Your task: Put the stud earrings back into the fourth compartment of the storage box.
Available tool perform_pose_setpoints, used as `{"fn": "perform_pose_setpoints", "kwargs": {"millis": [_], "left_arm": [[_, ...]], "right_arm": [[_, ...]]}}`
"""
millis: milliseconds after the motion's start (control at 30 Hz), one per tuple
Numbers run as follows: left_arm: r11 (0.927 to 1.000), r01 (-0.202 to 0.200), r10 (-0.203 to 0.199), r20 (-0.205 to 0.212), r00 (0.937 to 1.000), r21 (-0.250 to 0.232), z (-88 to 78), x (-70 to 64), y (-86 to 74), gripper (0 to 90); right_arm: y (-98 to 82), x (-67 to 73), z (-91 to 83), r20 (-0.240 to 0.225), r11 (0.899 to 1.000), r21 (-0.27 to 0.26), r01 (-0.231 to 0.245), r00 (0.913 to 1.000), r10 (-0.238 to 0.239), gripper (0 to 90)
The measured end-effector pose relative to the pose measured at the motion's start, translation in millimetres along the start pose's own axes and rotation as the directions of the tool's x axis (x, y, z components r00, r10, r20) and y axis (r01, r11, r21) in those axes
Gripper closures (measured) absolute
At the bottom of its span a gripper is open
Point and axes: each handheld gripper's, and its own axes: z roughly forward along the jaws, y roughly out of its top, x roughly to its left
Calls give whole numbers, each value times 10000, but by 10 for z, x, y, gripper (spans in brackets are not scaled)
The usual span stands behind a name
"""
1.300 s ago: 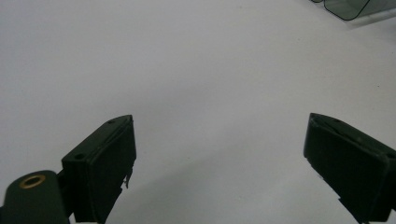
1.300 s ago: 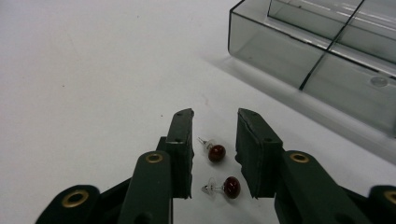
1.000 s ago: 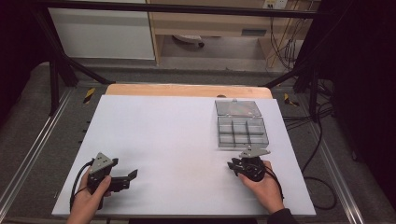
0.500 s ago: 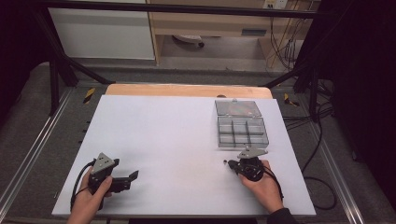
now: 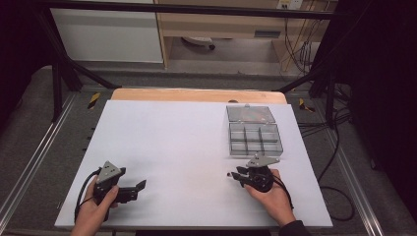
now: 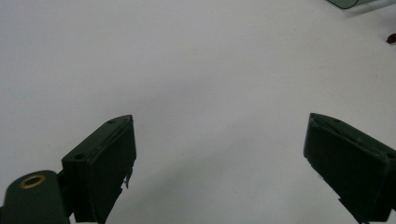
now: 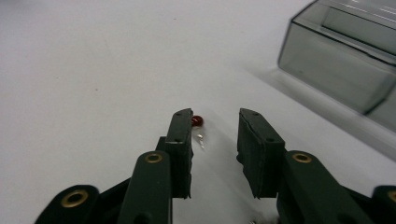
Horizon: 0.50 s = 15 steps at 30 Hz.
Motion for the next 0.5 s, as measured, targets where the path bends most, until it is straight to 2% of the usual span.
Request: {"fn": "perform_pose_setpoints", "kwargs": {"millis": [100,133,267,300,333,367,500], "left_arm": [[10000,-15,15,0,10000,7,0,-1,0,97],[10000,-4,4,14,10000,6,1,-2,0,97],[10000,-16,16,7,10000,14,2,0,-1,97],[10000,-10,10,21,10000,13,2,-1,-1,97],[10000,-14,14,16,10000,16,1,-1,-2,97],[10000,-13,13,24,10000,9,1,-2,-2,97],[10000,-9,9,36,10000,18,3,0,-3,97]], "right_arm": [[14,42,41,-30,9998,92,170,9999,-170,642],[28,93,101,-5,9986,245,475,9989,-475,637],[49,119,169,118,9975,348,611,9980,-615,649],[64,109,230,247,9975,443,554,9981,-565,690],[64,109,230,247,9975,443,554,9981,-565,690],[81,101,249,299,9980,394,488,9983,-500,781],[86,114,254,387,9969,435,656,9970,-673,804]]}}
